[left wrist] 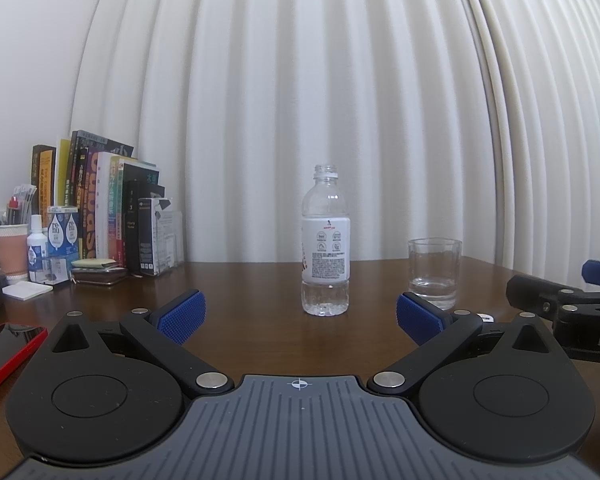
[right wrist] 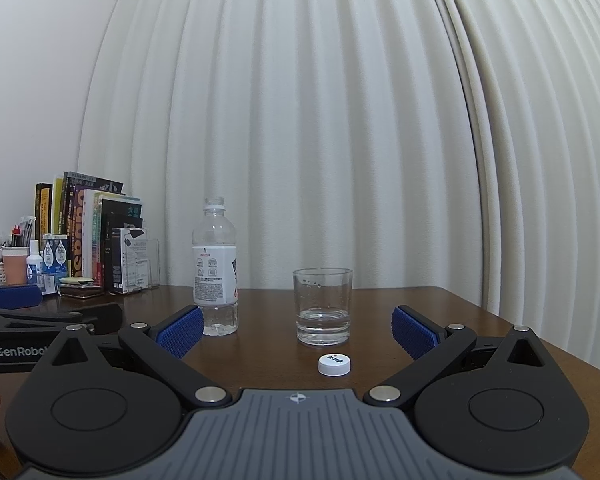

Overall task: Unscrew bottle cap and pour
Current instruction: 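Lower the right tool onto the white cap and close on it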

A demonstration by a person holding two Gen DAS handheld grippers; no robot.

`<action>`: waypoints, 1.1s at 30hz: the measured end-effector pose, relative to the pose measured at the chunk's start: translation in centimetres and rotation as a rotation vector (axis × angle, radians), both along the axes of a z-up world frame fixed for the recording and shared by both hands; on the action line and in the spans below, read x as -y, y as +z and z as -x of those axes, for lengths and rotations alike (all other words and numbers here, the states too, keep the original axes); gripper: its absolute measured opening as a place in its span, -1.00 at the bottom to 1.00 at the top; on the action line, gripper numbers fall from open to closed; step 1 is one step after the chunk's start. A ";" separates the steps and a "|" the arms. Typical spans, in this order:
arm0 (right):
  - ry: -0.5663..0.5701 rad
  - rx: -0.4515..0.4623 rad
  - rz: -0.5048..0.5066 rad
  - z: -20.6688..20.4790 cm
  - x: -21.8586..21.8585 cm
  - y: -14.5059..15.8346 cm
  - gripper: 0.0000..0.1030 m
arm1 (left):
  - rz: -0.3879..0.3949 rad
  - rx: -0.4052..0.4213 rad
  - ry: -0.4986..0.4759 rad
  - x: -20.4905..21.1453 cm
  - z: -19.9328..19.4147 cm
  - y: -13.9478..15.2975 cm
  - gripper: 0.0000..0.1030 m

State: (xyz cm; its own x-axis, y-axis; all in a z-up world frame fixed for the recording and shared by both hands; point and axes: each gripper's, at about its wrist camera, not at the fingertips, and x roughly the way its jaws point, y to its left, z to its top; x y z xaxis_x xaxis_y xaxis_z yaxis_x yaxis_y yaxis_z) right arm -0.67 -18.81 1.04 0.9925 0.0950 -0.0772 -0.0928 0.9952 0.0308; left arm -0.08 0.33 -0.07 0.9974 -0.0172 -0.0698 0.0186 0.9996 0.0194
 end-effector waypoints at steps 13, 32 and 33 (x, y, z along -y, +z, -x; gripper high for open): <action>0.059 -0.222 0.026 -4.8 0.7 2.2 1.00 | 0.001 -0.079 -0.034 -0.9 -1.4 2.4 1.00; 0.066 -0.468 0.108 -11.8 2.0 2.0 0.43 | -0.006 -0.109 -0.065 -1.7 -3.9 4.0 1.00; 0.070 -0.481 0.106 -12.1 2.1 1.9 0.30 | -0.005 -0.111 -0.066 -1.8 -4.0 4.0 1.00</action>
